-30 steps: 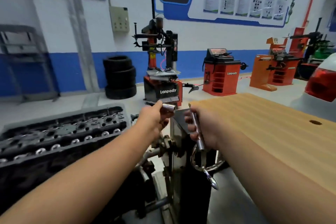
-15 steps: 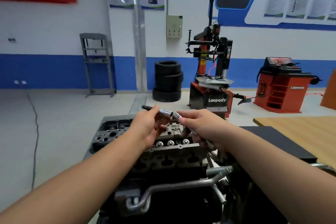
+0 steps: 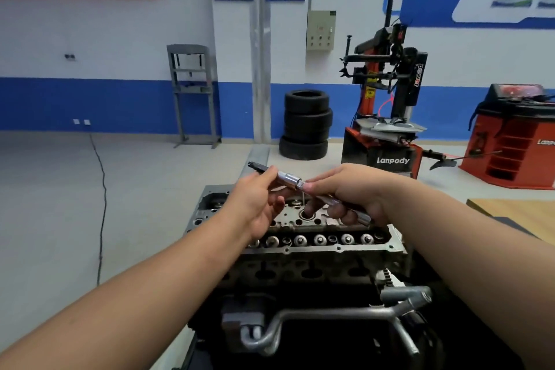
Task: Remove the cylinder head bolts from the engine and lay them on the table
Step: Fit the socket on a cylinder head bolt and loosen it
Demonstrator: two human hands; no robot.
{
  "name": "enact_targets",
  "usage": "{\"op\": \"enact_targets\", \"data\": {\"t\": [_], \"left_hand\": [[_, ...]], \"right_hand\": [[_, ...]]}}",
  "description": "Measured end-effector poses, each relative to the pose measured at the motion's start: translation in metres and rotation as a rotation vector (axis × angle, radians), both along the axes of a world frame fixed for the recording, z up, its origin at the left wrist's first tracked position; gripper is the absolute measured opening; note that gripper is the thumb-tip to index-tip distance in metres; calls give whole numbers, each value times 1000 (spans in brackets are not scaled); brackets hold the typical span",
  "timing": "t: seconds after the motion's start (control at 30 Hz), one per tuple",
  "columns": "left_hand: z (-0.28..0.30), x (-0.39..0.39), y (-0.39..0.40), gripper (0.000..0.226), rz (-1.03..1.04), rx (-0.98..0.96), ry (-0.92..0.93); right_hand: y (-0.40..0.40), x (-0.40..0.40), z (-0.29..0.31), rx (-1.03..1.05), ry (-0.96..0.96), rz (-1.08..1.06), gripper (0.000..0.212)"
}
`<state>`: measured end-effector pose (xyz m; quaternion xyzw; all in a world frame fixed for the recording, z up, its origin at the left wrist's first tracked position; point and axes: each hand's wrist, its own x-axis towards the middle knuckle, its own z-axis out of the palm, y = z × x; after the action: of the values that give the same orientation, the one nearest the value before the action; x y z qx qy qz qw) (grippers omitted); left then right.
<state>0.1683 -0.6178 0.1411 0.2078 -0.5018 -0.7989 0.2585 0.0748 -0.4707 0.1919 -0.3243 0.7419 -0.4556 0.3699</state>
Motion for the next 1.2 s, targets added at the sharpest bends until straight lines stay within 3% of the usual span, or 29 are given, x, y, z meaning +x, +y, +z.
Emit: {"op": "enact_targets", "data": {"t": [0.7,0.77,0.87,1.0,1.1,1.2], "left_hand": [[-5,-63,66,26,-16,38,-25],[-1,-62,59,25,36,63,-20],[6,-67,53,24,149,190,46],[4,-76,69,26,152,350,180],[-8,-74,85,26,58,386,190],[-17,-67,89,27,-52,255,83]], "right_hand": [[51,-64,-4,-8,-56,-17,17],[53,-65,-2,-120,-231,-66,25],[55,-63,-12,-452,-625,-306,50],[34,-46,-18,-963,-906,-718,34],[24,-46,-4,-1147,-918,-904,37],[18,-46,6,-1084,-875,-1007,53]]}}
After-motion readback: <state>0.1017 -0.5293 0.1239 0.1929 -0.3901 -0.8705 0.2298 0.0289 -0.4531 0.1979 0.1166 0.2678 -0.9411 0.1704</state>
